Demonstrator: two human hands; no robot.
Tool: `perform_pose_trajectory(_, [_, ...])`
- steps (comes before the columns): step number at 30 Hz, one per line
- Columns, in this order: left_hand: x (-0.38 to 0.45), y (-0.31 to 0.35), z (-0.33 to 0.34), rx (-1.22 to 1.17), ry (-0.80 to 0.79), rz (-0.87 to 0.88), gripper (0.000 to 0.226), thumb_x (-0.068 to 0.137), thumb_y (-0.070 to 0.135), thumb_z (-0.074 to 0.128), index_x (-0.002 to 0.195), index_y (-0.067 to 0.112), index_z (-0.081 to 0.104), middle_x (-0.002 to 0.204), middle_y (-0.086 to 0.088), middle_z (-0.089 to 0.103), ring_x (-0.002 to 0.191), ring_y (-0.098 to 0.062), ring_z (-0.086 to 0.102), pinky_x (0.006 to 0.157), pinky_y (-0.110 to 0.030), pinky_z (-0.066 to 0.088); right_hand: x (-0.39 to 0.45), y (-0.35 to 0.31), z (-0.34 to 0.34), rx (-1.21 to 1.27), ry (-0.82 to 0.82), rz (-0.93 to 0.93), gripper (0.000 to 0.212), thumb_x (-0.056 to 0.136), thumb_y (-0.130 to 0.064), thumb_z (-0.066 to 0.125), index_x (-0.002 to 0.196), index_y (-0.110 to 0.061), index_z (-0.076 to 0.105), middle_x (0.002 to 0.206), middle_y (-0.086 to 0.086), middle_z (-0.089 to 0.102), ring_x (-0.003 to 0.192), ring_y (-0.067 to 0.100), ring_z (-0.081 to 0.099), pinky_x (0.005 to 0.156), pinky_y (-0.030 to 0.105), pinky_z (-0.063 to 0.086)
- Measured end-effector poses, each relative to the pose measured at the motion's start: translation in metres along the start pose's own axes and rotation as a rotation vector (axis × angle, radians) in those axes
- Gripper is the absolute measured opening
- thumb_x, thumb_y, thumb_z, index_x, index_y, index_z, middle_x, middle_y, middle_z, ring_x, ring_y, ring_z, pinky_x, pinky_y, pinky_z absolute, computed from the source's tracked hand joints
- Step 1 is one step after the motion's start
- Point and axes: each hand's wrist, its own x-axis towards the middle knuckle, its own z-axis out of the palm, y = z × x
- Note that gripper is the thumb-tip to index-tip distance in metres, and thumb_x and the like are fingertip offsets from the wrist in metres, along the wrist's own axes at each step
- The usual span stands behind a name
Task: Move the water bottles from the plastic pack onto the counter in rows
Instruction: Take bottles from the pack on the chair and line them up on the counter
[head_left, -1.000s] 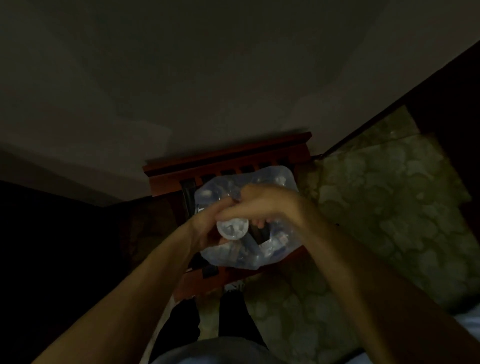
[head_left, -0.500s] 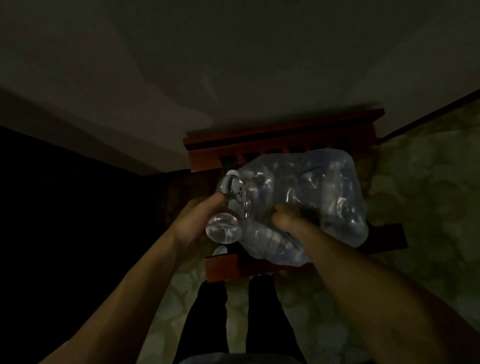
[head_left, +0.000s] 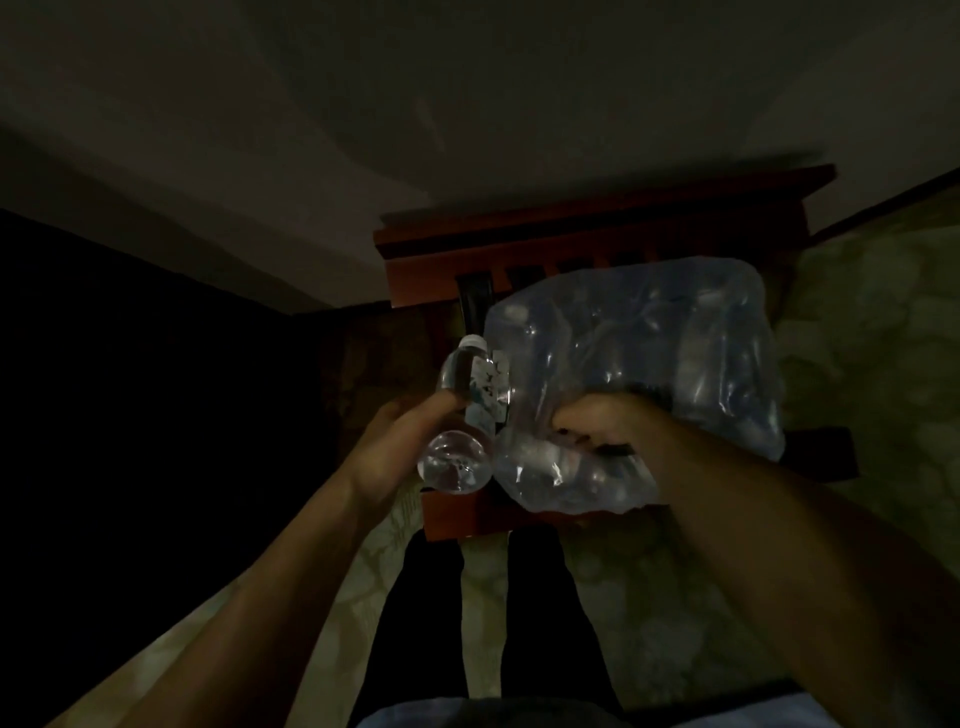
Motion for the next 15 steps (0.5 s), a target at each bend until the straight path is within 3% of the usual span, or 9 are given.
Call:
perform_pose_trajectory(5, [0.003, 0.003, 0.000, 0.018, -0.026, -0.006, 0.042, 0.088, 0.053, 0.059, 0.103, 0.017, 0.078, 0.102, -0.011, 0.078, 0.098, -0.027, 0.075, 0.094, -0.049, 0.054, 0.003, 0.003, -0.001, -0.188, -0.136, 0.045, 0.027, 0.085, -0.028, 0.071, 0.107, -0.015, 0.064, 0.114, 0.010, 0.067, 0.108, 0.022, 0.062, 0.100, 0.036, 0.049])
perform_pose_trajectory(7, [0.004, 0.004, 0.001, 0.032, -0.032, -0.012, 0.044, 0.085, 0.056, 0.059, 0.101, 0.019, 0.078, 0.101, -0.010, 0.078, 0.097, -0.026, 0.075, 0.094, -0.050, 0.054, 0.007, 0.002, 0.004, -0.334, -0.140, 0.038, 0.020, 0.085, -0.035, 0.069, 0.094, -0.019, 0.061, 0.107, 0.007, 0.065, 0.099, 0.020, 0.062, 0.095, 0.036, 0.050])
perform_pose_trajectory(9, [0.005, 0.005, 0.002, 0.052, -0.043, -0.011, 0.045, 0.086, 0.058, 0.058, 0.099, 0.020, 0.078, 0.100, -0.009, 0.079, 0.096, -0.025, 0.075, 0.092, -0.048, 0.054, 0.008, 0.002, 0.007, -0.592, -0.066, 0.013, 0.026, 0.085, -0.047, 0.064, 0.085, -0.023, 0.053, 0.100, 0.002, 0.060, 0.087, 0.017, 0.057, 0.084, 0.035, 0.047])
perform_pose_trajectory(11, [0.004, 0.006, 0.002, 0.055, -0.050, -0.011, 0.045, 0.088, 0.056, 0.057, 0.099, 0.018, 0.078, 0.100, -0.010, 0.078, 0.095, -0.026, 0.075, 0.091, -0.048, 0.055, 0.003, 0.003, 0.010, -0.743, 0.038, -0.029, 0.043, 0.080, -0.059, 0.061, 0.100, -0.022, 0.052, 0.095, 0.000, 0.056, 0.086, 0.018, 0.053, 0.078, 0.035, 0.042])
perform_pose_trajectory(13, [0.003, 0.008, 0.004, 0.051, -0.047, -0.016, 0.042, 0.089, 0.052, 0.058, 0.097, 0.017, 0.078, 0.098, -0.010, 0.079, 0.094, -0.027, 0.076, 0.090, -0.047, 0.055, -0.004, 0.002, 0.007, -0.684, 0.043, -0.059, 0.068, 0.072, -0.067, 0.065, 0.121, -0.022, 0.051, 0.094, -0.004, 0.053, 0.090, 0.018, 0.052, 0.078, 0.035, 0.043])
perform_pose_trajectory(15, [0.001, 0.011, 0.007, 0.032, -0.036, -0.029, 0.039, 0.089, 0.048, 0.060, 0.096, 0.014, 0.079, 0.098, -0.012, 0.078, 0.093, -0.028, 0.076, 0.090, -0.047, 0.056, -0.015, 0.001, 0.000, -0.618, 0.041, -0.104, 0.067, 0.073, -0.062, 0.068, 0.122, -0.020, 0.053, 0.107, 0.000, 0.059, 0.092, 0.018, 0.055, 0.075, 0.032, 0.046])
